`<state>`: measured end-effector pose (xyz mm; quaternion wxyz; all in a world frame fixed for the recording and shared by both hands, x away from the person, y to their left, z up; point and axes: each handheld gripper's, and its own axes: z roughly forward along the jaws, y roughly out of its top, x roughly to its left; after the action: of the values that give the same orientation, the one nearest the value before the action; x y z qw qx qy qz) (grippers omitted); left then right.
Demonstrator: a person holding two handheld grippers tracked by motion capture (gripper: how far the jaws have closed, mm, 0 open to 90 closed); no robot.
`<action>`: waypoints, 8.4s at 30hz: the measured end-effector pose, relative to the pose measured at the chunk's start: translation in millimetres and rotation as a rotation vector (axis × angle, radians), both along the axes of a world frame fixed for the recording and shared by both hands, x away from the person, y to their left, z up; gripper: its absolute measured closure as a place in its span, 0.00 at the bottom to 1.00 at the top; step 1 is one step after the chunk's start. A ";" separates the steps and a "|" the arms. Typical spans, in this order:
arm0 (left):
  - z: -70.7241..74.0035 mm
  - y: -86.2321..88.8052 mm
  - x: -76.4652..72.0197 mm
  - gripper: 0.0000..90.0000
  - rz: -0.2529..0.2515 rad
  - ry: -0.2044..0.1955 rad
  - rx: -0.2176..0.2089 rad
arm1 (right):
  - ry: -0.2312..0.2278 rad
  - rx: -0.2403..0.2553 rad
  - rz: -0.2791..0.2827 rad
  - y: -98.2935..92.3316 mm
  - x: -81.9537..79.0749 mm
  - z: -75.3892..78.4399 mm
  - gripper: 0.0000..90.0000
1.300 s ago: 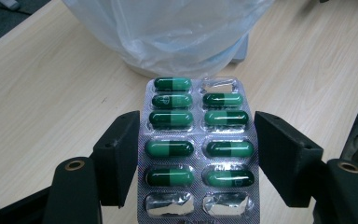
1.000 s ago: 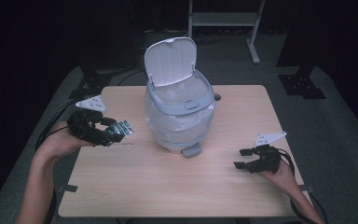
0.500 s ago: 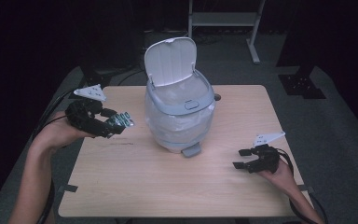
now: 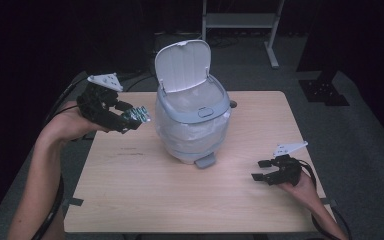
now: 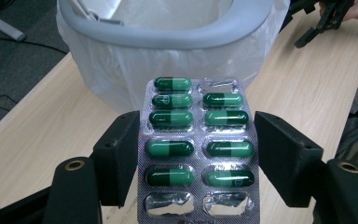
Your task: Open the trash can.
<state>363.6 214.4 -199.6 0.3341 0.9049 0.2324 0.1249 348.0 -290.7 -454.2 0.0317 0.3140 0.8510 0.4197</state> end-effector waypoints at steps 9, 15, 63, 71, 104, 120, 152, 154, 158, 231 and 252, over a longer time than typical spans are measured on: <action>5.9 -3.4 8.5 0.37 -0.007 -0.001 -0.004 | 0.007 -0.004 -0.011 -2.1 0.3 -1.7 0.36; 7.0 -4.9 14.7 0.37 -0.009 -0.001 -0.007 | 0.009 -0.002 -0.017 -3.0 0.9 -1.9 0.36; 23.3 -70.0 60.4 0.37 -0.108 0.016 0.016 | 0.019 -0.006 -0.045 -12.1 -3.1 -6.5 0.36; 22.3 -80.9 68.6 0.37 -0.124 0.016 0.028 | 0.015 -0.005 -0.058 -16.5 -5.8 -5.8 0.36; 9.2 -124.7 102.7 0.37 -0.155 0.035 0.075 | 0.015 -0.011 -0.061 -19.0 -4.6 -5.0 0.36; 5.8 -115.9 94.0 0.22 -0.105 0.011 0.043 | 0.014 -0.015 -0.051 -16.8 -4.7 -6.1 0.36; 6.4 -52.0 82.4 0.69 -0.091 0.088 -0.059 | 0.024 -0.014 -0.050 -15.2 -2.6 -8.5 0.36; 6.5 -44.1 84.1 0.72 -0.074 0.085 -0.071 | 0.025 -0.016 -0.054 -15.1 -2.0 -9.1 0.36; 5.4 -35.1 87.1 0.77 -0.052 0.084 -0.080 | 0.028 -0.015 -0.061 -16.1 -1.4 -9.1 0.36; 11.5 -65.9 160.5 0.97 -0.153 0.077 -0.145 | 0.016 -0.009 -0.087 -25.6 1.8 -7.2 0.36; 13.2 -101.0 138.8 0.88 -0.244 0.087 -0.033 | 0.010 -0.012 -0.081 -24.1 0.5 -6.4 0.36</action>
<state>502.3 113.3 -186.4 0.3512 0.9254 0.1369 0.0401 348.6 -314.8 -460.5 0.0459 0.3499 0.8403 0.4116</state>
